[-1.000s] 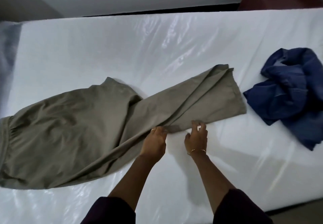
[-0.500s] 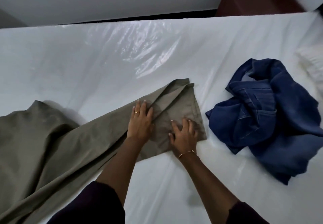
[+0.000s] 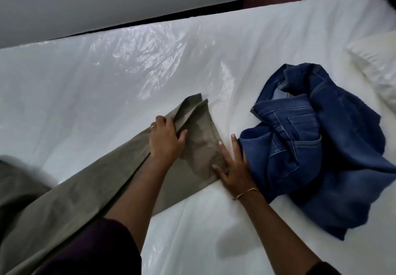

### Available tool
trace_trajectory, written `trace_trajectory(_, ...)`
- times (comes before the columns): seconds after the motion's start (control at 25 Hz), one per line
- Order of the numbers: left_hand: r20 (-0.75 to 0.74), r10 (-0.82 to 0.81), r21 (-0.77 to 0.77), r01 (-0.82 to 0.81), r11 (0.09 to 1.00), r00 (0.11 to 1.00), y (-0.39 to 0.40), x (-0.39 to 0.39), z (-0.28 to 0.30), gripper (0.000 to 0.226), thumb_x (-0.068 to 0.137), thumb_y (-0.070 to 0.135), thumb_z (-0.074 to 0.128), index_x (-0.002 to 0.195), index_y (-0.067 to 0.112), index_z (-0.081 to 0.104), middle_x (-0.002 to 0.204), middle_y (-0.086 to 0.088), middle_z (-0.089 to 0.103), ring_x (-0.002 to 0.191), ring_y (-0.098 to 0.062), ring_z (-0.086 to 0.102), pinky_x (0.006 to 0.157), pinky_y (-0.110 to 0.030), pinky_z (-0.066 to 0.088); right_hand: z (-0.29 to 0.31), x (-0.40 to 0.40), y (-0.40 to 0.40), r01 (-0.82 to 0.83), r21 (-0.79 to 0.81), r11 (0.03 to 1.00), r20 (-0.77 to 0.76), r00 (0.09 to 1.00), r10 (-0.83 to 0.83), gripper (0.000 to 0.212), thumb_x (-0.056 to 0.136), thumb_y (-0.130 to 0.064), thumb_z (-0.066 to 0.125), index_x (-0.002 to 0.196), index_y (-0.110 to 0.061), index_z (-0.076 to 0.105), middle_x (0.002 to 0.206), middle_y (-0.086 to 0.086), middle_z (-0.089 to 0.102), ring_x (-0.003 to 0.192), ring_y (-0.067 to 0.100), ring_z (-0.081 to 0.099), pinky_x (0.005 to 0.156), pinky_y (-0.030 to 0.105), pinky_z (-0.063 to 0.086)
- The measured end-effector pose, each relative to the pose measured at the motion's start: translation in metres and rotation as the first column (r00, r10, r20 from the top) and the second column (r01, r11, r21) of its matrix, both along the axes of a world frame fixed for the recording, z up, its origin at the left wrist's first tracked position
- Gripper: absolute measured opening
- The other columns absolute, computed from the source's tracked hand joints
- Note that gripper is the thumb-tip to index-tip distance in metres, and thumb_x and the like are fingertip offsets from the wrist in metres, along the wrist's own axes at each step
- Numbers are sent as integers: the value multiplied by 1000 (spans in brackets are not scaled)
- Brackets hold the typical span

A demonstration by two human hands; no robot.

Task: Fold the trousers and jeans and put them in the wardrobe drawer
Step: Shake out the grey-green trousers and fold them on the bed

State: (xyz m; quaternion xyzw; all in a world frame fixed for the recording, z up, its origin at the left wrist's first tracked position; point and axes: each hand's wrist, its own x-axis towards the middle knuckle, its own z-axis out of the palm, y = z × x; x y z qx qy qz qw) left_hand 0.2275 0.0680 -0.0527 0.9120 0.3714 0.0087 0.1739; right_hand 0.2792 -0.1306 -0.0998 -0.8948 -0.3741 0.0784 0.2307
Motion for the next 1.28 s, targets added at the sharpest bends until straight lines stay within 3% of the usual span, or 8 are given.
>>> trace_trajectory(0.16, -103, -12, 4, 13, 1000, 995, -18, 31, -8, 81, 79, 54, 62, 139, 7, 34, 138, -17, 38, 121, -37, 40, 96, -42, 39, 0, 45, -32, 74, 48, 996, -42, 996, -72, 63, 96, -52, 24, 137, -7, 38, 147, 26, 22, 136, 27, 16, 115, 15, -2)
trace_trajectory(0.4, -133, -33, -60, 25, 998, 991, -30, 63, -9, 94, 75, 40, 73, 147, 19, 17, 154, -15, 9, 129, -43, 33, 93, -48, 44, -4, 134, -110, 122, -224, 967, 69, 992, -109, 91, 86, -67, -4, 140, -8, 40, 152, 20, 23, 139, 38, 25, 115, 36, 11)
trace_trajectory(0.64, -150, -14, 50, 22, 999, 989, -35, 71, -3, 84, 72, 45, 74, 139, 19, 32, 124, -16, 46, 115, -37, 41, 84, -43, 42, 13, 137, -98, 301, -319, 899, 46, 952, -302, 58, 94, -43, 33, 138, -6, 41, 153, 18, 22, 141, 34, 22, 111, 42, 25)
trace_trajectory(0.8, 17, 66, 159, -68, 985, 998, -44, 59, -1, 65, 80, 35, 69, 133, 9, 42, 118, -15, 56, 119, -36, 39, 94, -47, 28, 25, 59, -51, 363, 20, 932, 290, 890, -353, 39, 83, -34, 41, 96, -8, 67, 107, 18, 66, 103, 36, 59, 81, 48, 51)
trace_trajectory(0.96, 326, 129, 149, -186, 971, 936, -39, 54, 21, 43, 86, 11, 56, 127, 0, 51, 108, -25, 62, 114, -41, 49, 103, -45, 27, 24, -28, -6, 4, 240, 971, -84, 996, 17, 30, 84, -22, 45, 96, -5, 66, 88, 15, 65, 70, 30, 63, 58, 31, 54)
trace_trajectory(1.08, 479, 145, 4, -168, 986, 866, -45, 46, 63, 23, 93, 11, 48, 106, 0, 63, 103, -20, 58, 89, -36, 57, 69, -30, 34, 41, -43, 31, 262, 234, 936, -649, 759, -50, 49, 92, -31, 40, 132, -4, 48, 128, 18, 55, 117, 29, 53, 100, 28, 40)
trace_trajectory(1.16, 580, 52, 75, -117, 990, 813, -56, 34, 92, 20, 92, 11, 48, 99, 2, 65, 99, -15, 59, 76, -29, 59, 62, -27, 33, 72, -37, 57, 607, 217, 765, -951, 309, 25, 52, 94, -42, 41, 136, -12, 44, 138, 11, 50, 123, 24, 49, 104, 32, 38)
trace_trajectory(1.28, 632, -97, 182, -26, 983, 769, -78, 11, 123, 26, 87, 21, 45, 87, 6, 66, 87, -11, 62, 59, -25, 58, 52, -24, 37, 111, -19, 69, 823, 301, 482, -823, -31, 567, 45, 94, -46, 35, 122, -18, 58, 120, 5, 65, 108, 16, 62, 90, 30, 50)
